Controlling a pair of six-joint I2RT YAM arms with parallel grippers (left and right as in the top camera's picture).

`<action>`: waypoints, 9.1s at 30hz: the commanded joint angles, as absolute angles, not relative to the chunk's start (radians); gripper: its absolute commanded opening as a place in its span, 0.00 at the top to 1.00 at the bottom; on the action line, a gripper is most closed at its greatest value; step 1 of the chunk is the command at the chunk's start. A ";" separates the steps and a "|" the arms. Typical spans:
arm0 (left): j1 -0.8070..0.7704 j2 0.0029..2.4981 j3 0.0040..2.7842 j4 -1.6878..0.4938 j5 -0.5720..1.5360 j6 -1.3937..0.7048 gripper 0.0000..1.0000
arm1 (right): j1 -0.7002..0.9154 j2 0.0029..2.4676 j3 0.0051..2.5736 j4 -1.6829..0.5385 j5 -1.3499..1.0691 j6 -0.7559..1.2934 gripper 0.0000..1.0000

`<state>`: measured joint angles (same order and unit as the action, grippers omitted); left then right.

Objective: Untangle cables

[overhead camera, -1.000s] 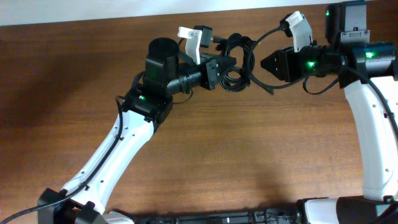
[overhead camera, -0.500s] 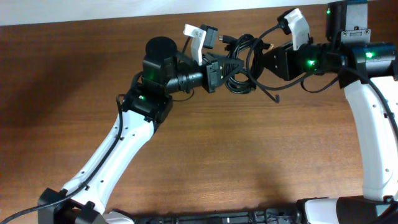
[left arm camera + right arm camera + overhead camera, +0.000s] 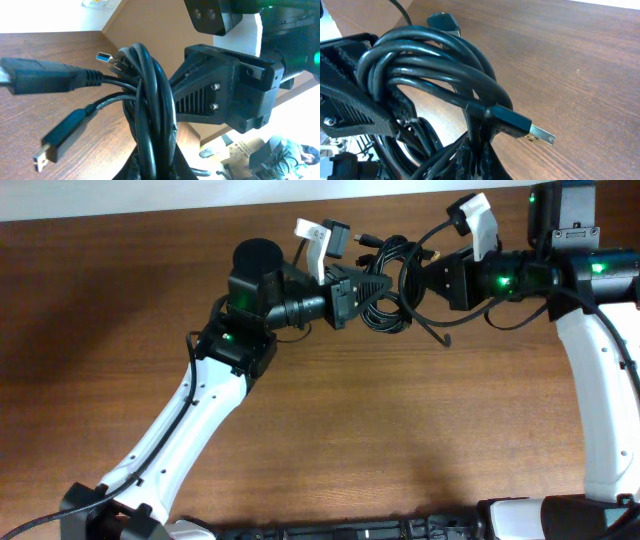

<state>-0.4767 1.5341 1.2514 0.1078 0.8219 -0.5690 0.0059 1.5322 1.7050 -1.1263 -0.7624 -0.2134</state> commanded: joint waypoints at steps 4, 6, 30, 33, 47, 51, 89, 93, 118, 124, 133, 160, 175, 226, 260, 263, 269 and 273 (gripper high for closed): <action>-0.412 1.537 1.267 0.118 0.675 -0.558 1.00 | 0.012 1.514 1.727 -1.216 -0.842 -0.213 0.96; -0.380 1.537 1.267 0.118 0.610 -0.637 1.00 | 0.012 1.514 1.727 -1.243 -0.842 -0.213 0.96; -0.361 1.537 1.267 0.128 0.921 -0.526 1.00 | 0.011 1.514 1.727 -1.143 -0.673 -0.201 0.55; -0.398 1.537 1.267 0.172 0.921 -0.525 1.00 | 0.011 1.514 1.727 -1.139 -0.672 -0.202 0.53; -0.471 1.537 1.267 0.299 0.960 -0.614 1.00 | 0.011 1.515 1.727 -1.091 -0.434 -0.133 0.01; -0.471 1.537 1.267 0.302 1.015 -0.614 1.00 | 0.011 1.515 1.727 -1.050 -0.277 0.038 0.01; -0.312 1.537 1.267 0.298 1.244 -0.226 1.00 | -0.054 1.305 1.727 -1.145 -0.598 -0.263 0.01; -0.347 1.537 1.267 0.298 1.323 -0.225 1.00 | -0.054 1.263 1.727 -1.145 -0.595 -0.282 0.01; -0.514 1.537 1.267 0.386 1.374 -0.177 1.00 | -0.053 1.265 1.726 -1.121 -0.594 -0.415 0.01; -0.544 1.537 1.267 0.380 1.399 -0.177 1.00 | -0.053 1.265 1.726 -1.080 -0.590 -0.411 0.01; -0.543 1.537 1.267 0.358 1.399 -0.177 1.00 | -0.053 1.263 1.727 -1.012 -0.591 -0.397 0.01; -0.543 1.537 1.267 0.358 1.436 -0.177 1.00 | -0.054 1.253 1.727 -0.929 -0.409 -0.271 0.01; -0.474 1.537 1.267 0.469 1.523 -0.153 1.00 | -0.054 1.171 1.727 -1.234 -0.303 -0.414 0.01; -0.461 1.537 1.267 0.522 1.556 -0.111 1.00 | -0.053 1.184 1.727 -1.212 -0.957 -0.867 0.96; -0.459 1.537 1.267 0.455 1.516 -0.118 1.00 | -0.053 1.184 1.727 -1.083 -0.369 -0.444 0.23; -0.459 1.537 1.267 0.455 1.467 -0.118 1.00 | -0.053 1.184 1.727 -1.161 -0.371 -0.500 0.20; -0.455 1.537 1.267 0.455 1.341 -0.159 1.00 | -0.053 1.184 1.727 -1.206 -0.517 -0.543 0.18; -0.455 1.537 1.267 0.455 1.277 -0.209 1.00 | -0.053 1.184 1.727 -1.230 -0.550 -0.572 0.18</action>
